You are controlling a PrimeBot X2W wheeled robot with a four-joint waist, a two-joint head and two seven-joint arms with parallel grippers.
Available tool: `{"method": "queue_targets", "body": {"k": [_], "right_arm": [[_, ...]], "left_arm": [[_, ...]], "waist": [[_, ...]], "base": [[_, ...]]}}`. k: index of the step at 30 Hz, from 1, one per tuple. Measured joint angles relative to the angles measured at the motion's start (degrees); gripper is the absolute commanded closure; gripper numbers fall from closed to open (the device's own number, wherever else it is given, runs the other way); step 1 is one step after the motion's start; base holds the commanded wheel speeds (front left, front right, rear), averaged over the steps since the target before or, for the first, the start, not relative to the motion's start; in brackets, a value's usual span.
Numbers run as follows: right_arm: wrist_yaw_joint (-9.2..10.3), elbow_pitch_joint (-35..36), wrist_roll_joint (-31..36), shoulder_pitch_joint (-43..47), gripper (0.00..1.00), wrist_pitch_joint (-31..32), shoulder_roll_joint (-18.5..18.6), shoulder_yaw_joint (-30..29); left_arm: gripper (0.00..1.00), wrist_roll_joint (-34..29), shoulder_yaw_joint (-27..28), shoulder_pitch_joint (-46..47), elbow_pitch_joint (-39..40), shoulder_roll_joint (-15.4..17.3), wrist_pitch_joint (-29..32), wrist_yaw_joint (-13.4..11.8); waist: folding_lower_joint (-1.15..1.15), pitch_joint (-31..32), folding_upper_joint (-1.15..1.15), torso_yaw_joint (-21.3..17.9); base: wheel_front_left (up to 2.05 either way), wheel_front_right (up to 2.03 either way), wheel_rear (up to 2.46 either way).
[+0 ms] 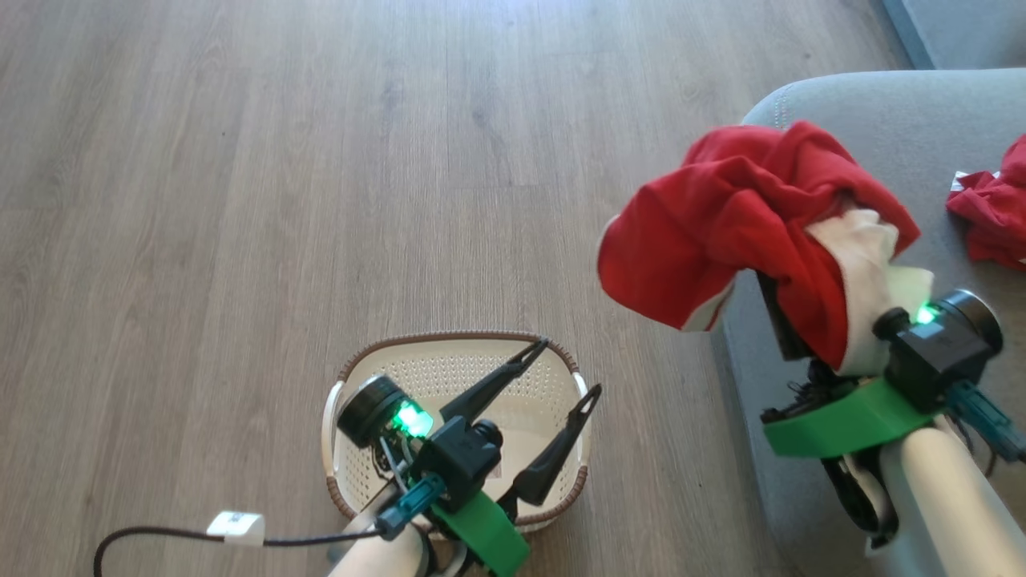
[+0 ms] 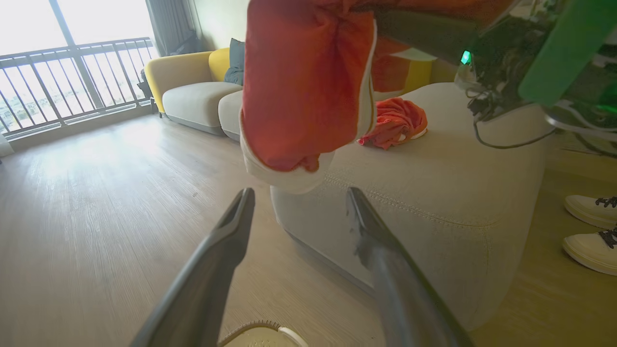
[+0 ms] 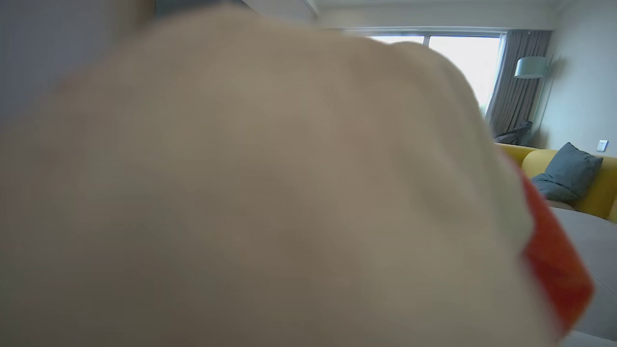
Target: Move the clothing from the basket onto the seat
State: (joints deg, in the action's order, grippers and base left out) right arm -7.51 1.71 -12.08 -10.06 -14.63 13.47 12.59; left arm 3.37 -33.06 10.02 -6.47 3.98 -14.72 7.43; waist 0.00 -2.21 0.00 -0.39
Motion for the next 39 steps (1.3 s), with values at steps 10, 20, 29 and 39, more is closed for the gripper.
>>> {"method": "queue_targets", "body": {"k": [10,20,29,39], "right_arm": [[0.00,0.6,0.5,2.7,1.00,0.0,0.6,-4.8],[0.00,1.7,2.9,7.1,1.00,0.0,-0.7,-11.4],[0.00,2.1,2.9,7.4,1.00,0.0,-1.3,-12.8],[0.00,2.5,2.9,7.3,1.00,0.0,-1.4,-12.4]], "left_arm": [[0.00,0.0,-0.3,-2.1,-1.9,1.5,0.0,0.0],[0.00,-0.5,0.1,-4.3,-3.0,1.6,0.0,0.0],[0.00,-0.5,1.6,-4.5,-3.3,1.5,0.0,0.0],[0.00,-0.5,1.7,-4.7,-2.9,1.4,0.0,0.0]], "waist": [[0.00,-0.4,0.00,-1.1],[0.00,-0.6,0.00,-2.8],[0.00,-0.5,0.00,-4.7],[0.00,-0.2,0.00,-9.6]], "base": [[0.00,0.00,0.00],[0.00,0.00,0.00],[0.00,0.00,0.00],[0.00,0.00,0.00]]}}
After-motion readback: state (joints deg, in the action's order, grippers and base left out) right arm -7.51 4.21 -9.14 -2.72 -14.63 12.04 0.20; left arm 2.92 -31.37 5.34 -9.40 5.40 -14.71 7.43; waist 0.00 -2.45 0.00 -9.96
